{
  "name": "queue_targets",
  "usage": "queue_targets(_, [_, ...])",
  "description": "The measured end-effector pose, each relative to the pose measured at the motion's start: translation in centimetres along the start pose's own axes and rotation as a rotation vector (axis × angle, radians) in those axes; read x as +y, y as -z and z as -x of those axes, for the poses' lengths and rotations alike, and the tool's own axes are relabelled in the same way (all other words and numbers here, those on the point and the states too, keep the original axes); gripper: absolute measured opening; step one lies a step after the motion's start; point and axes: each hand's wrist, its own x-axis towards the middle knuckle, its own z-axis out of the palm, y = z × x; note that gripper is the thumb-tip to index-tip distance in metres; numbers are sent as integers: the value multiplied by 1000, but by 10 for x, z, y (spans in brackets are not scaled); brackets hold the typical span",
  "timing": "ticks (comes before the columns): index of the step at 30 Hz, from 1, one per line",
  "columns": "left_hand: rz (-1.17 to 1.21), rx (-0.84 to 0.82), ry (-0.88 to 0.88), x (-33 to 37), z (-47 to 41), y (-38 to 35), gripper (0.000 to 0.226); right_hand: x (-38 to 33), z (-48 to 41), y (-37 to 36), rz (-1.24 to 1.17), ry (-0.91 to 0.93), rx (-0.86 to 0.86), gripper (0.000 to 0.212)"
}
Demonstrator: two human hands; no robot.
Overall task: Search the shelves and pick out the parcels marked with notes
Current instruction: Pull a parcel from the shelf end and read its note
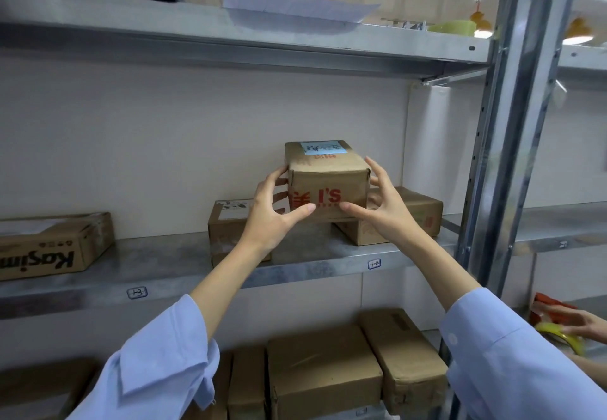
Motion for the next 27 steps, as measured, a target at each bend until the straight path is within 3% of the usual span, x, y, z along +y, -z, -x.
queue_targets(10, [-18, 14, -38, -1, 4, 3, 68, 6, -1, -3, -21, 12, 9, 91])
queue_targets(20, [98, -203, -9, 6, -6, 28, 53, 2, 11, 6, -215, -39, 60, 75])
queue_targets(27, [-12, -98, 21, 2, -30, 51, 79, -3, 19, 12, -252, -11, -54, 76])
